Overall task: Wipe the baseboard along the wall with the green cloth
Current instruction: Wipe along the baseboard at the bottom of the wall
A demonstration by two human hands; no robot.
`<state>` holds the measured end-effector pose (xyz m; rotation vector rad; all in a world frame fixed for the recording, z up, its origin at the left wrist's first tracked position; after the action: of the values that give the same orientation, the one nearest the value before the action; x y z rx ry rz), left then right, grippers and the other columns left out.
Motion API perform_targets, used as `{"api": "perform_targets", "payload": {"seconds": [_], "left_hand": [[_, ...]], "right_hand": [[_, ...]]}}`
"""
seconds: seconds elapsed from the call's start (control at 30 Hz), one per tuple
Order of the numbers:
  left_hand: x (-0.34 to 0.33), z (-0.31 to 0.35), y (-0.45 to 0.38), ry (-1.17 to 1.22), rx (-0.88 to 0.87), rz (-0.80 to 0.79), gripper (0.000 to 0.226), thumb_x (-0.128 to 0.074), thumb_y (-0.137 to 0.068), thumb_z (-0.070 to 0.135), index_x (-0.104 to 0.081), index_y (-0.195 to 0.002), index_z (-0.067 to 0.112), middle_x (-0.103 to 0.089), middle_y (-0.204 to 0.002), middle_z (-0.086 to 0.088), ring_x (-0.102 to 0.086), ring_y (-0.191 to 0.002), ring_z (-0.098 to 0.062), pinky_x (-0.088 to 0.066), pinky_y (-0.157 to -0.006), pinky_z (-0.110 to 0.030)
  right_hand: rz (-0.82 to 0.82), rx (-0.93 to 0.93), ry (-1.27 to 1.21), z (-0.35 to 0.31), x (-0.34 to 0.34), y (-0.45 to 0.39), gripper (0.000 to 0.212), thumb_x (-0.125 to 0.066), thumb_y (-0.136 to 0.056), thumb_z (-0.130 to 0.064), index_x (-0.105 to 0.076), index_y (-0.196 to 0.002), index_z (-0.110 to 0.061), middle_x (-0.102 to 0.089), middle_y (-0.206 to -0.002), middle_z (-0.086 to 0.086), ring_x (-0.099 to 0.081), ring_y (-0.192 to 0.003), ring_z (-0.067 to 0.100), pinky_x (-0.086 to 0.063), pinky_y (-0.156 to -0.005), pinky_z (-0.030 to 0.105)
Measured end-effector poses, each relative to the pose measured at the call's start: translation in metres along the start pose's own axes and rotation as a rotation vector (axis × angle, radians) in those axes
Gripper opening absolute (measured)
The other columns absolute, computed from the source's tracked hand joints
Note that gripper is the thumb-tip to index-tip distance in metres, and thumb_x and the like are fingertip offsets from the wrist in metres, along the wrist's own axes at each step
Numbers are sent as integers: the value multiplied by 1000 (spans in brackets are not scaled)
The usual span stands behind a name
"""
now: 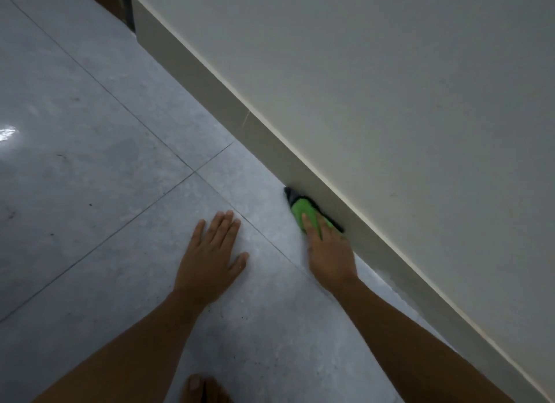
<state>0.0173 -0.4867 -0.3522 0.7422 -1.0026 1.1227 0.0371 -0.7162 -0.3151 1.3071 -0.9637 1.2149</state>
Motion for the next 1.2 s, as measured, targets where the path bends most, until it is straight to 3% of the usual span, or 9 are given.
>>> {"api": "perform_targets", "payload": {"seconds": [0.13, 0.23, 0.37, 0.5, 0.57, 0.77, 0.93, 1.07, 1.2], "left_hand": [[2, 3, 0, 29, -15, -4, 68, -34, -91, 49, -42, -140, 3, -38, -148, -16, -30, -140, -28, -11, -115, -45], [4, 1, 0, 37, 15, 31, 68, -35, -89, 48, -44, -139, 3, -40, -148, -16, -32, -140, -28, -15, -114, -47], [4, 3, 0, 43, 7, 8, 68, -36, -88, 47, -44, -140, 3, -39, -148, -15, -30, -140, -27, -15, -115, -47], [3, 2, -1, 42, 12, 0, 68, -37, -88, 48, -43, -140, 3, -38, -149, -15, -29, -141, -27, -14, -115, -47], [1, 3, 1, 46, 7, -9, 69, -37, -88, 48, -42, -140, 3, -38, -149, -16, -29, -141, -27, -14, -115, -47], [2, 3, 0, 23, 28, -14, 69, -35, -90, 49, -40, -141, 4, -36, -149, -15, -27, -141, -26, -12, -115, -45], [-1, 2, -1, -54, 12, -58, 70, -26, -93, 52, -37, -143, 4, -35, -150, -15, -28, -140, -27, -6, -115, -43], [0, 2, 1, -81, 25, -119, 78, -4, -92, 60, -17, -148, 8, -18, -156, -13, -9, -144, -26, 3, -117, -40], [5, 11, 0, -151, 151, -266, 69, -17, -98, 48, 10, -149, 10, 14, -159, -11, 16, -145, -24, 7, -116, -45]], "right_hand": [[-21, -278, -30, 95, -3, 118, 53, -18, -99, -32, 2, -148, -41, -26, -155, -3, -40, -132, 25, -43, -97, 39], [-103, -349, -17, 127, -12, 157, 76, -33, -97, -20, 24, -139, -48, -19, -158, 1, -36, -134, 27, -45, -93, 41], [-148, -365, 70, 103, -17, 128, 66, -33, -95, -10, 0, -151, -21, -16, -157, 8, -26, -140, 29, -30, -109, 41], [-151, -369, 81, 80, -26, 91, 67, -59, -79, 3, -35, -141, 0, -47, -137, 27, -53, -119, 40, -45, -97, 49], [-209, -378, 76, 72, -26, 94, 70, -67, -72, 5, -40, -136, 2, -54, -129, 29, -59, -109, 42, -51, -89, 52], [-59, -163, 46, 28, -3, 44, 68, -49, -85, -1, -26, -148, -13, -35, -150, 14, -43, -130, 33, -37, -105, 42], [-209, -144, -15, -46, 7, -49, 65, -35, -92, -12, -7, -150, -16, -16, -155, 19, -23, -138, 34, -22, -113, 43], [-243, -63, -56, -40, 18, -43, 67, -37, -93, -11, -7, -151, -25, -16, -156, 12, -24, -137, 32, -27, -110, 42], [-114, -36, 54, 6, 15, 10, 70, -47, -88, -9, -18, -149, -26, -33, -150, 14, -44, -125, 35, -40, -98, 45]]}}
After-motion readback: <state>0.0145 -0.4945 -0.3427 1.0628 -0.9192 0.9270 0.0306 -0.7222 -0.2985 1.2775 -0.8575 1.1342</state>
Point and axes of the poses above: each hand's wrist, its own y-axis away from the middle knuckle, its own x-axis out of the back of the hand, z = x × y, the point moved 7 cm from there along -y, towards the middle knuckle
